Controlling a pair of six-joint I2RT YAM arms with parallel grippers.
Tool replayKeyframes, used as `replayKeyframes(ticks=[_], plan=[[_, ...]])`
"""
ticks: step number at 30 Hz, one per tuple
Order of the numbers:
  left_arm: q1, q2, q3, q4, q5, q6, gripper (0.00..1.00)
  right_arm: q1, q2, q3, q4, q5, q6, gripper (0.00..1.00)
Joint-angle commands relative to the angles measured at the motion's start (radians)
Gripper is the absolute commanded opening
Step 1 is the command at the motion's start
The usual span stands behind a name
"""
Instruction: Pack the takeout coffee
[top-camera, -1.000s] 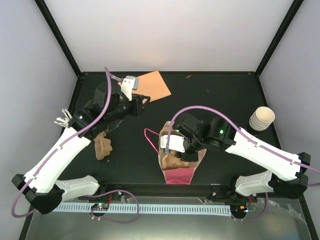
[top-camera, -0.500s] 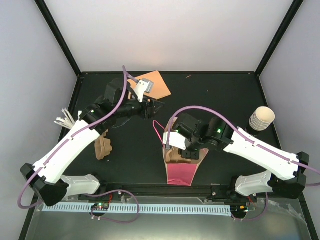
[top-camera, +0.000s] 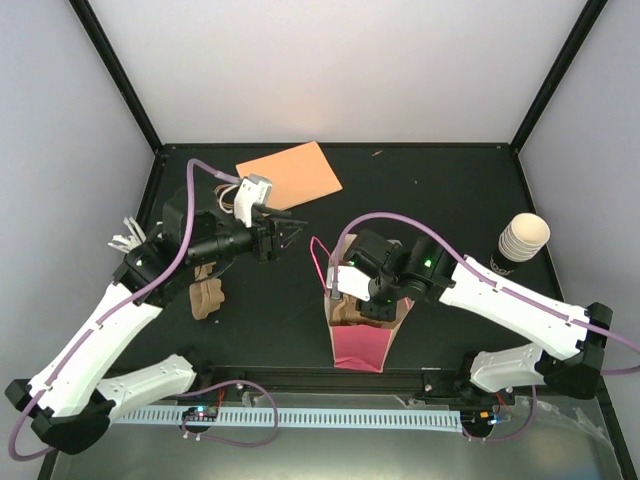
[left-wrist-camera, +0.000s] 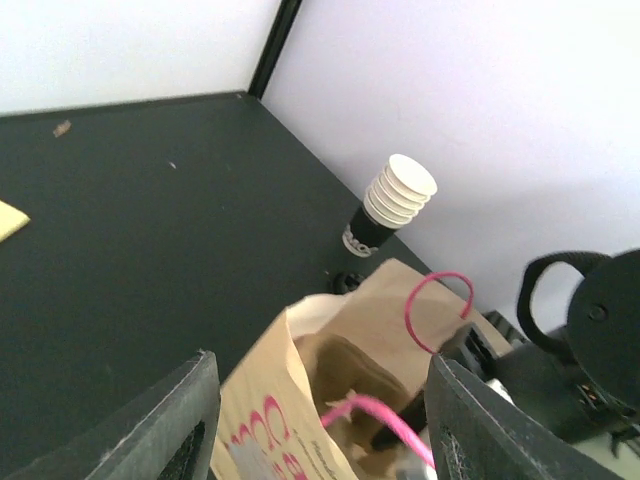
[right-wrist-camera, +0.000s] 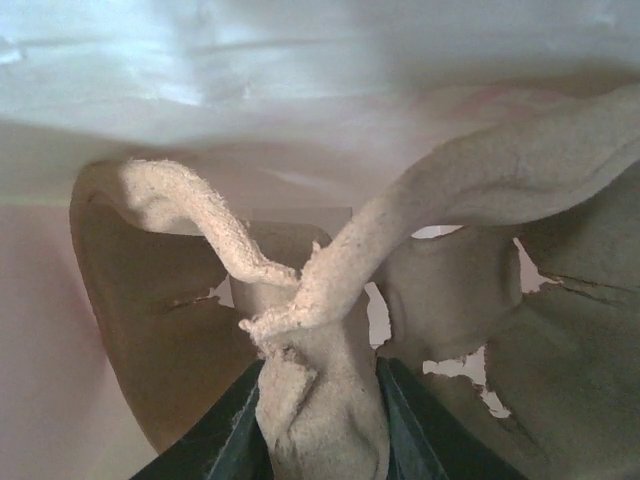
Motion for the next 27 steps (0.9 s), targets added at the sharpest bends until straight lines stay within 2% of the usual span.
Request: replayKeyframes(ticks=[1, 9, 15, 19, 22, 24, 27], plan=[[0.0, -0.05, -0.054, -0.024, 0.09, -0.119, 0.6, -0.014, -0.008, -0.018, 0.041, -0.032, 0.021, 0.3], [-0.056, -0.121, -0.143, 0.028, 0.147, -0.261, 0.74, -0.037, -0.011, -0.038, 0.072, -0.05, 0.031, 0.3], [-0.107, -0.091, -0.15, 0.105, 0.173, -0.31, 0.73, -0.037, -0.01, -0.046, 0.069, -0.056, 0.025, 0.3], [-0.137, -0.053, -0.145, 0.142, 0.187, -0.338, 0.69, -0.037, -0.009, -0.05, 0.068, -0.058, 0.022, 0.3], [-0.145, -0.027, -0.136, 0.132, 0.179, -0.34, 0.62, -0.037, -0.008, -0.05, 0.066, -0.058, 0.021, 0.3], [-0.149, -0.016, -0.132, 0.131, 0.175, -0.342, 0.56, -0.037, -0.007, -0.055, 0.065, -0.059, 0.021, 0.3], [-0.15, -0.008, -0.132, 0.133, 0.162, -0.344, 0.4, -0.037, -0.008, -0.066, 0.064, -0.061, 0.019, 0.3]])
